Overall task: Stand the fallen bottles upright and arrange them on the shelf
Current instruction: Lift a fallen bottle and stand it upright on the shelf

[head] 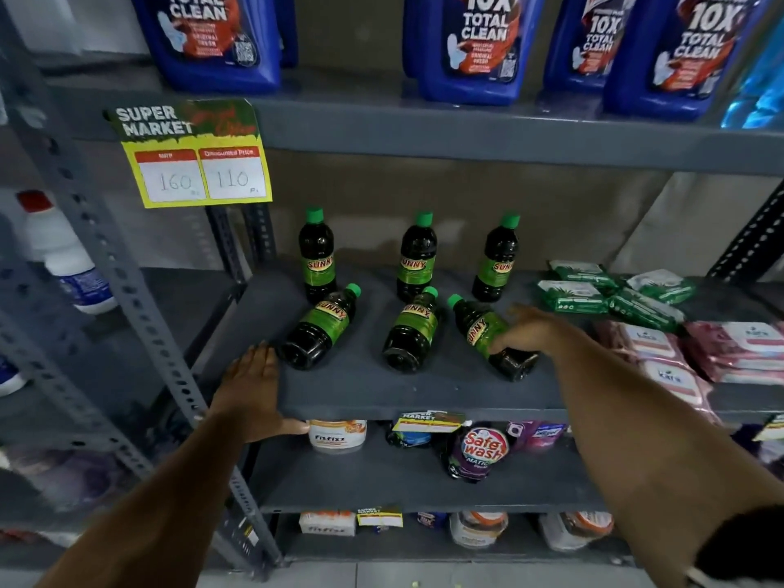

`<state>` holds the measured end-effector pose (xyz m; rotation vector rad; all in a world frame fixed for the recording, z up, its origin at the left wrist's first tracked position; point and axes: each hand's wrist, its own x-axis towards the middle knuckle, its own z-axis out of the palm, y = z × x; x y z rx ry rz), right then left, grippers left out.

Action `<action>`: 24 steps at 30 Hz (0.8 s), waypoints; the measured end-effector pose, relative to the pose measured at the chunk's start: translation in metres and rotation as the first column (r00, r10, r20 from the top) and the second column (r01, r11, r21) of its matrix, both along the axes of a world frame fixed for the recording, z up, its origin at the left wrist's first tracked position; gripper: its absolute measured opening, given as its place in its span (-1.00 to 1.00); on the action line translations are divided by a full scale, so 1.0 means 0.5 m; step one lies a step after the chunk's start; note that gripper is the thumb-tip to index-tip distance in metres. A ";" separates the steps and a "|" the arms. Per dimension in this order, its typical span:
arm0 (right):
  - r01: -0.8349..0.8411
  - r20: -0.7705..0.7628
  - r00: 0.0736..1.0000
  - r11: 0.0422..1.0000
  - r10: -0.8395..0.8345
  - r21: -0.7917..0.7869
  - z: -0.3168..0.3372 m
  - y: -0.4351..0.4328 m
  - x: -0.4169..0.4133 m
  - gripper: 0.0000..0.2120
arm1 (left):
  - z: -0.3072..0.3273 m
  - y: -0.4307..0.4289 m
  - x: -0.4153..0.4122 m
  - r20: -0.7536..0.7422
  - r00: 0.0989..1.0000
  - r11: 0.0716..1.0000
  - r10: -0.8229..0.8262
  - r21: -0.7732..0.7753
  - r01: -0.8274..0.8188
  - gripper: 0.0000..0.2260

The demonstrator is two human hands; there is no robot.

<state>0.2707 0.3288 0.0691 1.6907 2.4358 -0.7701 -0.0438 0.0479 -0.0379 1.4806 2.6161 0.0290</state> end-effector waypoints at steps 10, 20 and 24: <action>0.188 -0.125 0.976 0.981 -0.181 0.046 -0.049 -0.010 -0.017 -0.39 | -0.003 -0.007 0.004 0.012 1.000 0.997 0.004 0.077 -0.005 0.35; 0.519 -0.686 0.684 0.827 -0.249 0.216 -0.116 -0.005 -0.014 -0.11 | -0.019 -0.004 -0.008 -0.034 0.999 0.997 -0.002 0.077 0.005 0.32; 0.538 -0.757 0.622 0.812 -0.201 0.226 -0.131 -0.015 -0.015 -0.11 | -0.019 -0.004 -0.007 -0.045 0.999 0.998 -0.001 0.065 0.004 0.31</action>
